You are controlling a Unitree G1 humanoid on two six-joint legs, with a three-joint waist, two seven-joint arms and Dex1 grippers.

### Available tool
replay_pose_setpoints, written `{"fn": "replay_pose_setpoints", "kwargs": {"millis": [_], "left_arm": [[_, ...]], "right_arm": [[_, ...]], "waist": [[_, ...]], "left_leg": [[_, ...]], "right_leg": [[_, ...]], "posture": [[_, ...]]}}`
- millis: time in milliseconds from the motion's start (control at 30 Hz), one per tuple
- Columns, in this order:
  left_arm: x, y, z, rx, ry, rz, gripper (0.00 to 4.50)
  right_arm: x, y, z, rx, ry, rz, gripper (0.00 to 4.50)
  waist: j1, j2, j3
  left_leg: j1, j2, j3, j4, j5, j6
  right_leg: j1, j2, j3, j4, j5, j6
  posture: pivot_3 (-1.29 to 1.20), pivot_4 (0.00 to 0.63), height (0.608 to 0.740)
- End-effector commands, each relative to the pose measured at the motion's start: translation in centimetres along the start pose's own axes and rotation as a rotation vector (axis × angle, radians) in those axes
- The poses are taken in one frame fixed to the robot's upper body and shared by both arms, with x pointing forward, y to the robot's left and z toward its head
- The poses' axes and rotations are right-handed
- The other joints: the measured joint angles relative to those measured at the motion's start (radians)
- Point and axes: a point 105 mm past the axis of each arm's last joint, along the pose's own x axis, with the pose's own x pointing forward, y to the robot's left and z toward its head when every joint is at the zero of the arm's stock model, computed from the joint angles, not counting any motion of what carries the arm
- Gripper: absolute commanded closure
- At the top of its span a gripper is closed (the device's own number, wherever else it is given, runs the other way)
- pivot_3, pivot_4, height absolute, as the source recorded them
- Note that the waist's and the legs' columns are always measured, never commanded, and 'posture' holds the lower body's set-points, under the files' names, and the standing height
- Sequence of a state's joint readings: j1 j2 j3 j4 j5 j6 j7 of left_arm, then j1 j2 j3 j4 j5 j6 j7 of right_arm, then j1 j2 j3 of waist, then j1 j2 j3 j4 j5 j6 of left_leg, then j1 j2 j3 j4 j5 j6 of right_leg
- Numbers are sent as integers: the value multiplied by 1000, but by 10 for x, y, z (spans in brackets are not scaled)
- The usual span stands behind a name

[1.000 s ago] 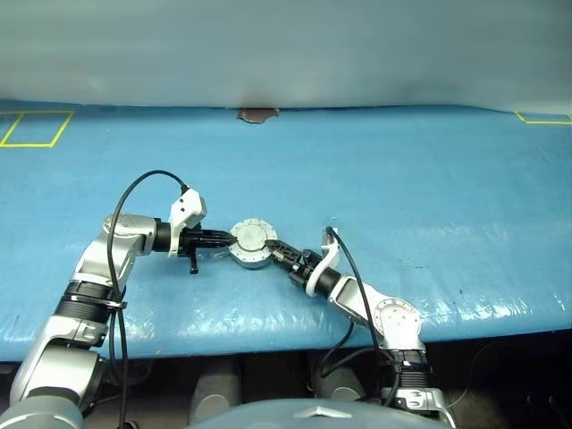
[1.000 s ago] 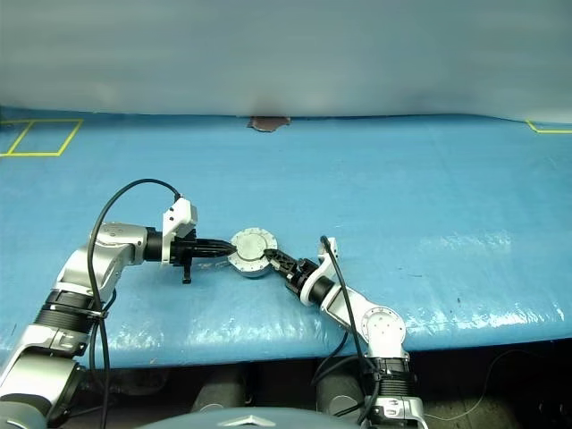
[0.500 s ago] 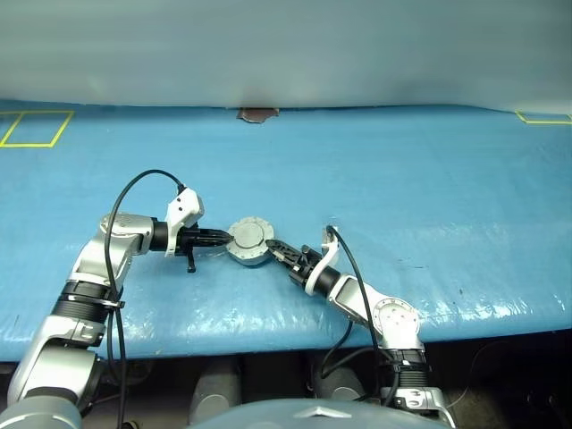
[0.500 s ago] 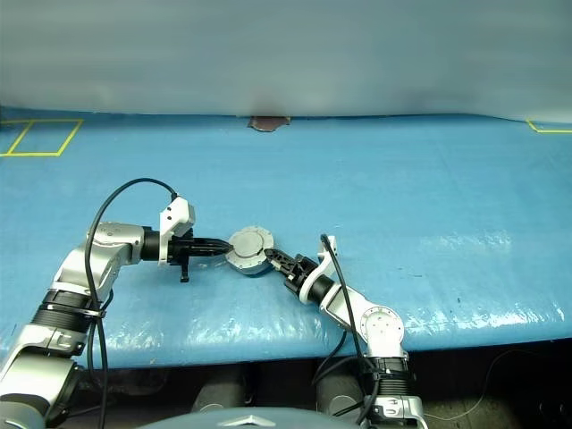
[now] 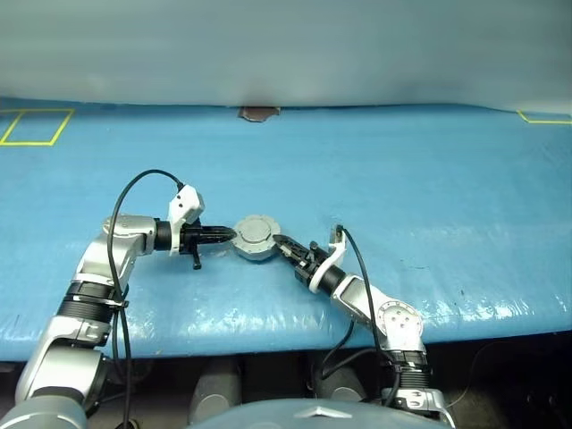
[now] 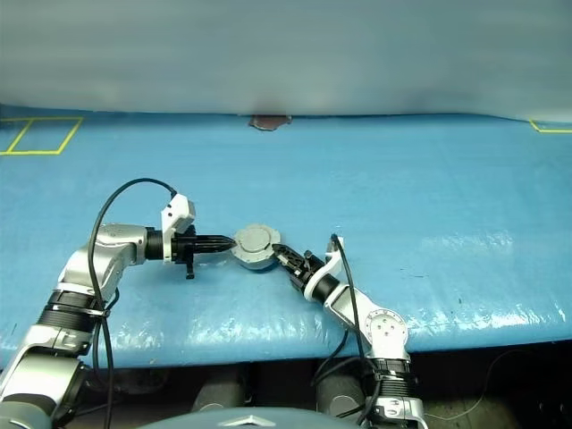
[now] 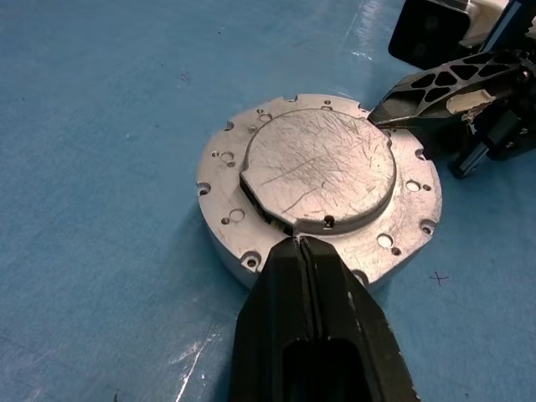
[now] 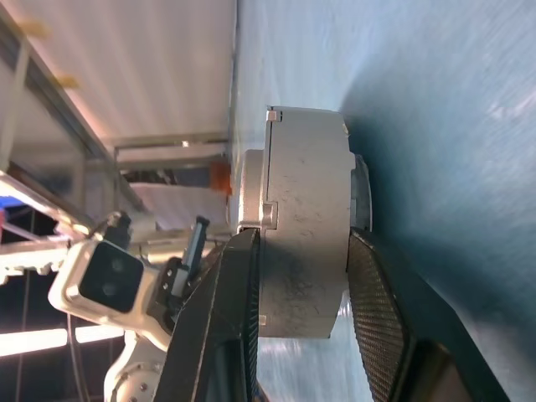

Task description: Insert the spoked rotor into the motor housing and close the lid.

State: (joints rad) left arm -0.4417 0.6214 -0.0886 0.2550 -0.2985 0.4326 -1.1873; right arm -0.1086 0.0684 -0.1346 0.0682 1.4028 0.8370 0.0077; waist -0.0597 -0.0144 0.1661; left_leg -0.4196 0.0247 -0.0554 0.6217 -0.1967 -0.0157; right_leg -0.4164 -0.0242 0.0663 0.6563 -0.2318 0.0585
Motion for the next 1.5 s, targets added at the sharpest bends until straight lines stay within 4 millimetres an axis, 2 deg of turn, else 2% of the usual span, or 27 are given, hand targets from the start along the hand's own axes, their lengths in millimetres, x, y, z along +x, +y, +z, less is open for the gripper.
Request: {"fn": "replay_pose_setpoints", "kwargs": {"millis": [33,233,433,533,667,733,767,800,900,933,1067,1233,1500], "left_arm": [[-8,7,13,-34,-84,38,4500],[-13,12,20,-97,-156,77,4500],[-17,21,29,-276,-305,112,4500],[-20,19,22,-327,-312,102,3899],[-22,14,21,-396,-347,63,2541],[-22,11,23,-420,-369,37,1859],[-22,10,24,-437,-379,25,1368],[-22,9,25,-457,-386,17,1166],[-19,6,23,-524,-385,-1,154],[-18,5,22,-557,-384,-9,14],[-17,1,23,-673,-401,-54,14],[-15,-3,21,-739,-391,-77,14],[-9,-17,17,-804,-354,-140,14]], "right_arm": [[12,40,7,105,-90,206,3323],[6,54,14,109,-126,287,3323],[2,82,8,52,-90,393,3323],[0,96,5,25,-80,439,3323],[-2,112,1,5,-62,485,3323],[-1,114,0,1,-50,484,3323],[0,113,-2,-3,-39,472,3323],[2,112,-4,-7,-29,463,3323],[4,110,-9,-11,-9,447,3323],[4,109,-10,-13,-4,445,3323],[5,108,-13,-25,9,432,3323],[6,104,-14,-30,11,409,3323],[13,82,-13,-17,14,308,3323]], "waist": [[-1,0,1],[-7,0,5],[-7,1,8],[-7,1,8],[-8,0,8],[-7,0,8],[-7,0,8],[-7,0,8],[-7,0,8],[-7,0,8],[-7,0,8],[-7,0,8],[-7,0,8]], "left_leg": [[0,0,0,0,0,0],[0,1,0,-2,0,0],[0,1,0,-2,0,0],[0,1,-1,-2,0,0],[0,1,-1,-2,0,0],[0,1,-1,-2,0,0],[0,1,-1,-2,0,0],[0,1,-1,-2,0,0],[0,1,-1,-1,0,0],[0,1,-1,-1,0,0],[0,1,-1,-1,0,0],[0,1,-1,-1,0,0],[0,1,-1,-1,0,0]], "right_leg": [[0,0,0,0,0,0],[-1,1,0,0,0,1],[-2,2,0,1,1,2],[-2,3,0,1,1,2],[-2,3,0,2,1,3],[-2,3,0,2,1,2],[-2,3,0,2,1,2],[-2,3,0,2,1,2],[-2,3,0,2,1,2],[-2,3,0,2,1,2],[-2,3,0,2,1,3],[-2,3,-1,3,1,3],[-1,3,-1,3,1,2]], "posture": [[0,150,740],[0,150,740],[0,150,740],[0,150,740],[0,150,740],[0,150,740],[0,150,740],[0,150,740],[0,150,740],[0,150,740],[0,150,740],[0,150,740],[0,150,740]]}}
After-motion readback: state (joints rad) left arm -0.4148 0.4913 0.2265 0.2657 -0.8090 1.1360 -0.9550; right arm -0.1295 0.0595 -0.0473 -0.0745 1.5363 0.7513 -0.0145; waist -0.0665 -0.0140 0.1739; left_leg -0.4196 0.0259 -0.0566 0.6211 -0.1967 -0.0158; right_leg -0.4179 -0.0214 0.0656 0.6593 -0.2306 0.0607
